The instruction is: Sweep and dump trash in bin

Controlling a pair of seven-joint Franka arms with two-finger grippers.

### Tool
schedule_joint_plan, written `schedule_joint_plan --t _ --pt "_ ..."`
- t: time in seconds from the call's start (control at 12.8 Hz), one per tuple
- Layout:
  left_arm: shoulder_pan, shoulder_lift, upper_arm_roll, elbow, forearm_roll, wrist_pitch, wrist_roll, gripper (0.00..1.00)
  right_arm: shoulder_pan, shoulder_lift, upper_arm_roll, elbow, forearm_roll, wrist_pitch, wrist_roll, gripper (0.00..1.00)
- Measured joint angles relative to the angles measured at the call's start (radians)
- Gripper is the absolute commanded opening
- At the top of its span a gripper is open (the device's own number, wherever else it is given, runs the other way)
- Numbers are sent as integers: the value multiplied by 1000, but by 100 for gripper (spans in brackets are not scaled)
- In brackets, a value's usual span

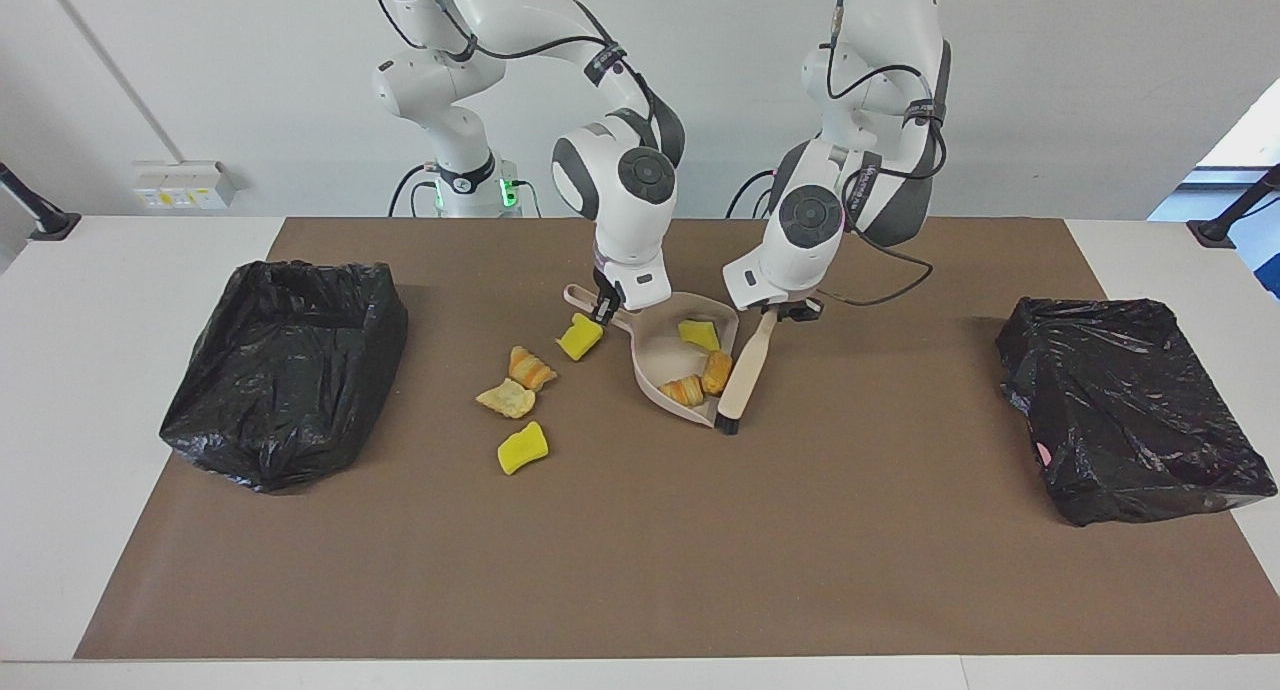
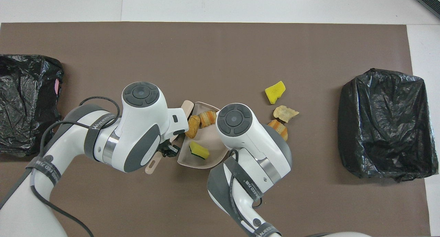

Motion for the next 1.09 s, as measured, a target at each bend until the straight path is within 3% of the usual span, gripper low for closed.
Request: schedule_joint_plan --t 0.23,0.62,1.09 --pt "1 -7 -12 -8 -82 -3 -54 0 0 0 0 0 0 0 0 0" --pt "0 -26 -45 -8 -93 -6 -205 0 0 0 0 -1 0 0 0 0" --pt "4 -136 -44 -8 -94 -78 -437 0 0 0 0 -1 0 0 0 0"
